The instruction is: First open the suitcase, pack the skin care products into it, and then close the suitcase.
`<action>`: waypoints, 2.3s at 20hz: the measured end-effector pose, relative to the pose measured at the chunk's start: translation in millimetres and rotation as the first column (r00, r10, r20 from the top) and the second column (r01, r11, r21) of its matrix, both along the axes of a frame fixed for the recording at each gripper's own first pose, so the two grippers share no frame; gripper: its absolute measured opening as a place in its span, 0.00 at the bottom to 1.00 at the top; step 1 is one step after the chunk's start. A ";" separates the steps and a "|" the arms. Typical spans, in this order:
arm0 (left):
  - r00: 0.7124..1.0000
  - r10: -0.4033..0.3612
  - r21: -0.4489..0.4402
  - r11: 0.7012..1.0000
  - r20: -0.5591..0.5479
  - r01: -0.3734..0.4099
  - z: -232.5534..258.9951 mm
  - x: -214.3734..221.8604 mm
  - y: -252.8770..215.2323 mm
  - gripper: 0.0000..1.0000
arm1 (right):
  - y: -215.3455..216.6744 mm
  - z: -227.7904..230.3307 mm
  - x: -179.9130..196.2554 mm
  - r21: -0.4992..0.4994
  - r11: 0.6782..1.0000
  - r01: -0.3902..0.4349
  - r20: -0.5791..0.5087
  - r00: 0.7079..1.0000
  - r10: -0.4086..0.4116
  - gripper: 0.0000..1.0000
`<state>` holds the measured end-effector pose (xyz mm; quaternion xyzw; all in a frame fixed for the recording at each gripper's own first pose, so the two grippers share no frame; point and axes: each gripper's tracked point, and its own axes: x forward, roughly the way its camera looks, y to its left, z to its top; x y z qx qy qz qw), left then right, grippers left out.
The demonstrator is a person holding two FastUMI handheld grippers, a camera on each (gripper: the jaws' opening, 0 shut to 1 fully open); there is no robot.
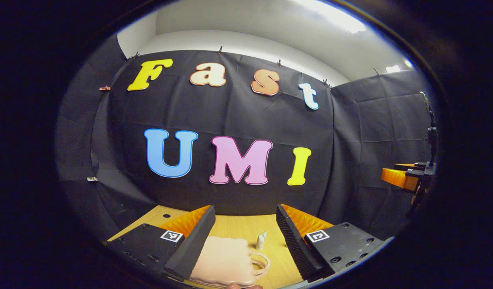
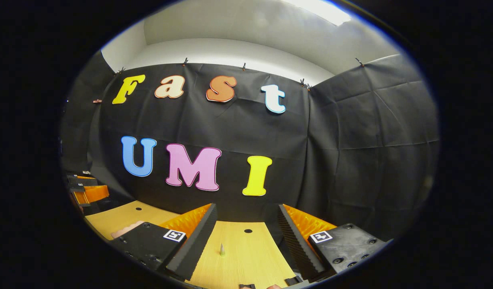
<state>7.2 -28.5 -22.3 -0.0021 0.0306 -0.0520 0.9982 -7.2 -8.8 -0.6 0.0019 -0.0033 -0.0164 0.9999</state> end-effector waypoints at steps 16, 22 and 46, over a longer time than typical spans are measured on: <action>0.587 0.016 0.101 0.989 -0.810 0.112 -318.7 80.0 -83.5 0.96 | -89.6 -85.9 45.2 0.010 1.000 -0.019 -0.056 0.998 0.019 0.96; 0.392 0.137 0.154 0.988 -0.910 0.012 -399.4 112.1 -84.9 0.95 | -136.6 -124.6 72.9 0.067 0.998 -0.010 -0.141 0.990 0.020 0.94; 0.660 0.257 0.317 0.948 -0.706 -0.030 -132.5 136.7 148.5 0.14 | -27.6 -81.6 116.6 0.126 0.984 -0.127 -0.017 0.991 0.131 0.96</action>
